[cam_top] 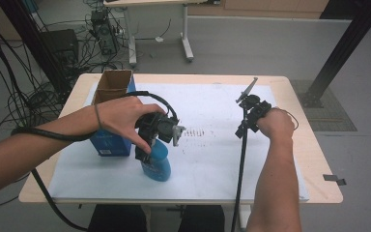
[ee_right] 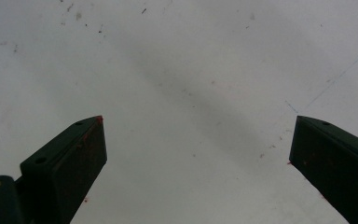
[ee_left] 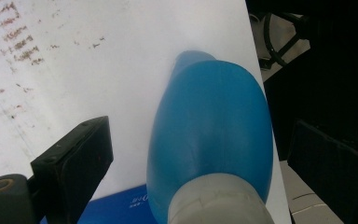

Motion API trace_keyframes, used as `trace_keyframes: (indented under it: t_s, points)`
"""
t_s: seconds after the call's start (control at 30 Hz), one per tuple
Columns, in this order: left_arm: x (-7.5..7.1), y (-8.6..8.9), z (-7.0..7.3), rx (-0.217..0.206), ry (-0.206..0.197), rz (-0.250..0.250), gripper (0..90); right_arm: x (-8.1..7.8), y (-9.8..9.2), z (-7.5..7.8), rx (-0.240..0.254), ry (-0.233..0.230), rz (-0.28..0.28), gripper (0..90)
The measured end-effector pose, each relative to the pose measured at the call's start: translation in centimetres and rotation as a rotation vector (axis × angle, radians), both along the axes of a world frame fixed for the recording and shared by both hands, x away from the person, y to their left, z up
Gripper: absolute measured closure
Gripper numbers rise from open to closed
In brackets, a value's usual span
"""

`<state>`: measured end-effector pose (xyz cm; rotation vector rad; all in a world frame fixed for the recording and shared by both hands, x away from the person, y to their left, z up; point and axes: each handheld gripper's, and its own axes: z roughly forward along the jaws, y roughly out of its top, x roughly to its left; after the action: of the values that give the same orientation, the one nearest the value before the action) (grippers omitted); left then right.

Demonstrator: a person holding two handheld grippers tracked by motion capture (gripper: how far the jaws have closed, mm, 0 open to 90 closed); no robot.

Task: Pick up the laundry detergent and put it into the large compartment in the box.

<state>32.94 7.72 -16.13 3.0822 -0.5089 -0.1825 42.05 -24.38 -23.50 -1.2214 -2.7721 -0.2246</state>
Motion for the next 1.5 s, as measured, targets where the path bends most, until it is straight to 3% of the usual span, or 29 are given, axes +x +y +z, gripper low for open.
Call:
trace_keyframes:
  t_s: [1.5]
  points:
    - [-0.06, 0.17, 0.02, -0.012, 0.003, -0.003, 6.7, -0.06, 0.07, 0.1, -0.007, -0.003, -0.002, 3.7]
